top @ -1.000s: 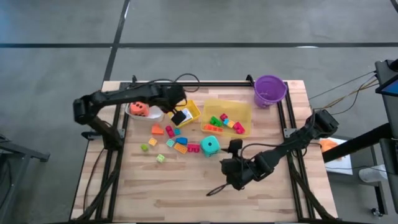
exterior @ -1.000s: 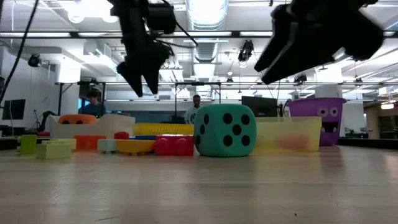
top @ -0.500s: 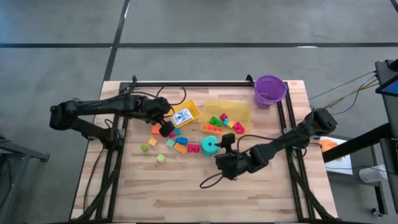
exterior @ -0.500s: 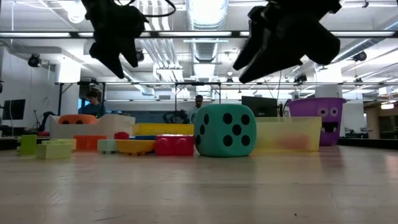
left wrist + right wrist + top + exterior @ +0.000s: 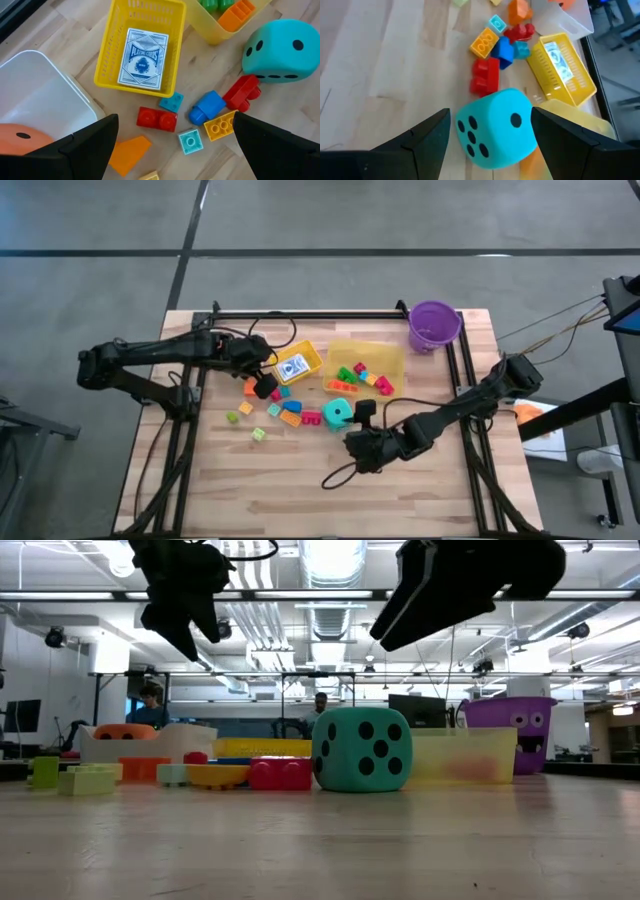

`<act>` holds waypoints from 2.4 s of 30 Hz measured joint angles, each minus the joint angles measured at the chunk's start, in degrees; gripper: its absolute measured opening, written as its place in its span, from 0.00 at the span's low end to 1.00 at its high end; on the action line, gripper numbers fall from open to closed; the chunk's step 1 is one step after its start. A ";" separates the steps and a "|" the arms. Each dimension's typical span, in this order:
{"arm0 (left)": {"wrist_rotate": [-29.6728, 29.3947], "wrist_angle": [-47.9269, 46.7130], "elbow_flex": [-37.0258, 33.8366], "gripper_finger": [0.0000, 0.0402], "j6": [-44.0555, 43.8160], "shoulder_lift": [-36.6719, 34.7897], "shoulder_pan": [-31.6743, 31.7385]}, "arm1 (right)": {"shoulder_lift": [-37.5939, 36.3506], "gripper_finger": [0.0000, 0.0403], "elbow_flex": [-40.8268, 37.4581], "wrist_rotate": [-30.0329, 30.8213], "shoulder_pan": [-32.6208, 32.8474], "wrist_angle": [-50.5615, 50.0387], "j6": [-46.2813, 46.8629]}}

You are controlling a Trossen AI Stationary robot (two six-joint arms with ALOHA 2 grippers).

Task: Pick & Place Toys
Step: Put the blue dice into the white bin

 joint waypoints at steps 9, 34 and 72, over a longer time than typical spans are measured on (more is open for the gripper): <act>0.02 -0.97 0.00 0.97 -0.05 0.00 0.01 | 1.41 0.71 -0.02 -1.19 -1.55 -9.69 4.87; 0.04 -4.63 0.00 0.97 -0.36 0.00 0.00 | 6.51 0.93 11.30 -8.55 -1.73 -12.77 -10.56; 0.07 -5.96 0.00 0.97 1.11 0.00 0.01 | 18.40 0.47 10.25 -1.53 -9.10 -12.05 -14.38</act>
